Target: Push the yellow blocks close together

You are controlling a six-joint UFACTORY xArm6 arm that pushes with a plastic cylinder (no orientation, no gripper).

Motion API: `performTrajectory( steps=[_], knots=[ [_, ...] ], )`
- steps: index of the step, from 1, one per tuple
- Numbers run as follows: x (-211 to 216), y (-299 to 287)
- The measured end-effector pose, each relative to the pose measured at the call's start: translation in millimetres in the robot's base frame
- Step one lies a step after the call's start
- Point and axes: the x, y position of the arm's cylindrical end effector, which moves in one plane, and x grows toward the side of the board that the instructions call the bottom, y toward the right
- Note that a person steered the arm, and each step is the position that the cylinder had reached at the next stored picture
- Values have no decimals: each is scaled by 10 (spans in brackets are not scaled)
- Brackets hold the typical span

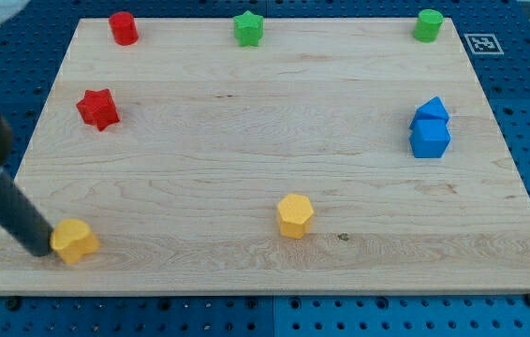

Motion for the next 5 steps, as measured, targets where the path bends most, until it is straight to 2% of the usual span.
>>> performTrajectory(
  steps=[3, 5],
  knots=[
    [16, 1481],
    [33, 2155]
  ],
)
